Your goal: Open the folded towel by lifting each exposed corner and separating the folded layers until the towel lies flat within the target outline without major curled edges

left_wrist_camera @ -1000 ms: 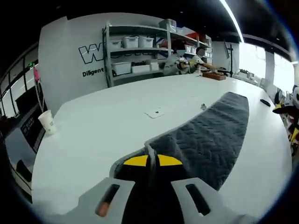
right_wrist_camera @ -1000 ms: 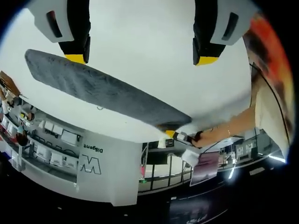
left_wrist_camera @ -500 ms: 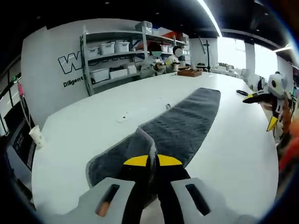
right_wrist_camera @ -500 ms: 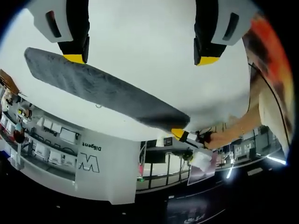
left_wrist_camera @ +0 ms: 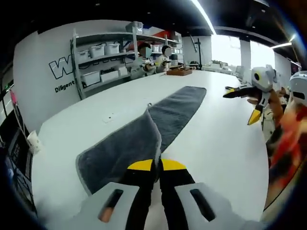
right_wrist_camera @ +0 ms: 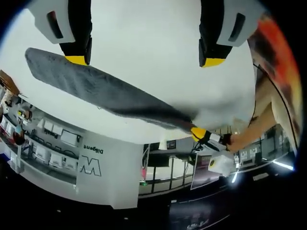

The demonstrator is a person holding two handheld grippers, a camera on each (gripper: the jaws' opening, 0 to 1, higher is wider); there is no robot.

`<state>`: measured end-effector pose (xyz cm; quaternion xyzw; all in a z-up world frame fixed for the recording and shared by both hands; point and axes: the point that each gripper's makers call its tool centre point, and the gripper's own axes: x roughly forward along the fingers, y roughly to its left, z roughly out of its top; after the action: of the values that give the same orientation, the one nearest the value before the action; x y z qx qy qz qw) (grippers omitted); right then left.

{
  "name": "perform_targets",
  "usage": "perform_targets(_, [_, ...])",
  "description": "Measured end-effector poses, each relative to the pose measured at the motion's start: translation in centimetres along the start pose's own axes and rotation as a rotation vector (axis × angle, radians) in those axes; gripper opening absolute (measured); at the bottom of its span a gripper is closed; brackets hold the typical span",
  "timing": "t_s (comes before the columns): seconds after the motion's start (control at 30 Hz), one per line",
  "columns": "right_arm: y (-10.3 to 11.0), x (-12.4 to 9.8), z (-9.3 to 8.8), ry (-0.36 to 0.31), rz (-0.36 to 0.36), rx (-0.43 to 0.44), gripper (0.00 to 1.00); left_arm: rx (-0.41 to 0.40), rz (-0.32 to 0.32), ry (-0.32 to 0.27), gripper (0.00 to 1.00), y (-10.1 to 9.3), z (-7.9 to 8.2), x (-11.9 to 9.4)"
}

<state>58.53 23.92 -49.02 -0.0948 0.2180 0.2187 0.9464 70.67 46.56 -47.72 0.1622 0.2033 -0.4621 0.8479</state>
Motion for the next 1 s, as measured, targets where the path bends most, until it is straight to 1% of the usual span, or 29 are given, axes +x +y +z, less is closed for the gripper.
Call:
perform_targets(0.1, [0.3,0.1,0.2,-0.002,0.007,-0.008,0.92,0.005,-0.006,0.005,0.03,-0.8,-0.4,-1.0])
perform_targets(0.2, [0.5,0.1,0.3,-0.003,0.013,-0.013,0.92,0.008,-0.005,0.007,0.03,-1.3,-0.9,-2.0])
perform_targets(0.4, [1.0,0.2,0.5,-0.007,0.022,-0.024,0.92,-0.023,-0.027,0.011,0.03,-1.9,-2.2,-3.4])
perform_targets(0.53, [1.1,0.2,0.4,-0.001,0.024,-0.027,0.92,-0.012,-0.042,0.047,0.03,-3.0,-3.6,-4.4])
perform_targets(0.8, [1.3,0.1,0.3,0.005,0.027,-0.031,0.91,-0.015,-0.092,0.075,0.03,-5.2,-5.3,-5.4])
perform_targets(0.87, [1.5,0.1,0.3,0.006,0.031,-0.033,0.91,-0.036,-0.094,0.087,0.03,-5.3,-5.8,-5.5])
perform_targets(1.0, [1.8,-0.1,0.3,0.001,0.036,-0.034,0.91,-0.053,-0.093,0.106,0.03,-5.4,-6.9,-5.8])
